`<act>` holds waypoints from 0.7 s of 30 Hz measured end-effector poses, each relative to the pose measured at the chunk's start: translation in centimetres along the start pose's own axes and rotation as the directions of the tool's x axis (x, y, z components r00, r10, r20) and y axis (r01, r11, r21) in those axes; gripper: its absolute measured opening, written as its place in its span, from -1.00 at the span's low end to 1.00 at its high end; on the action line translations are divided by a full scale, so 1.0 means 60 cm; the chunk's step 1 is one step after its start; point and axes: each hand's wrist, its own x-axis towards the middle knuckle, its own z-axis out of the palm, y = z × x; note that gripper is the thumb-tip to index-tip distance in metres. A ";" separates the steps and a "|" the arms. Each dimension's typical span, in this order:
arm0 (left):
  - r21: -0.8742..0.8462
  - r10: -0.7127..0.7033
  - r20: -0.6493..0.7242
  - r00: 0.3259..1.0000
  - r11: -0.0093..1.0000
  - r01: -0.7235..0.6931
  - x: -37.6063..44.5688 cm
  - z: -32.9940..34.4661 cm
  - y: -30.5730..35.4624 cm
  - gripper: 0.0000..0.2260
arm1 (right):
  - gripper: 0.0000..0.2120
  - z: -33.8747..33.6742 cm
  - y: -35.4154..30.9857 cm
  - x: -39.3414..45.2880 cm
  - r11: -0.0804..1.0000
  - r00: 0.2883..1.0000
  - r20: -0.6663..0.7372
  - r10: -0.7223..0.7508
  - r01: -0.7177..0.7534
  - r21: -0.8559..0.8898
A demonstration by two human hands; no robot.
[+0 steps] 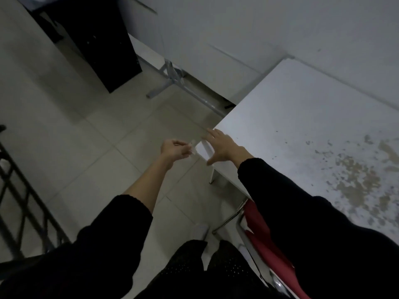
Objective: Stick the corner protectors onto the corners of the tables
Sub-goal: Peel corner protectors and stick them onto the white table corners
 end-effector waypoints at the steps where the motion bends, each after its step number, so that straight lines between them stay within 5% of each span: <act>1: 0.024 -0.012 0.021 1.000 1.000 0.012 0.006 0.000 -0.005 -0.89 | -0.02 0.005 0.001 0.008 0.999 1.000 0.016 -0.001 0.002 -0.043; 21: 0.074 -0.066 0.048 0.997 0.995 0.063 0.052 0.016 -0.024 -0.92 | -0.12 -0.008 0.001 0.029 0.993 0.999 -0.001 -0.052 0.051 -0.103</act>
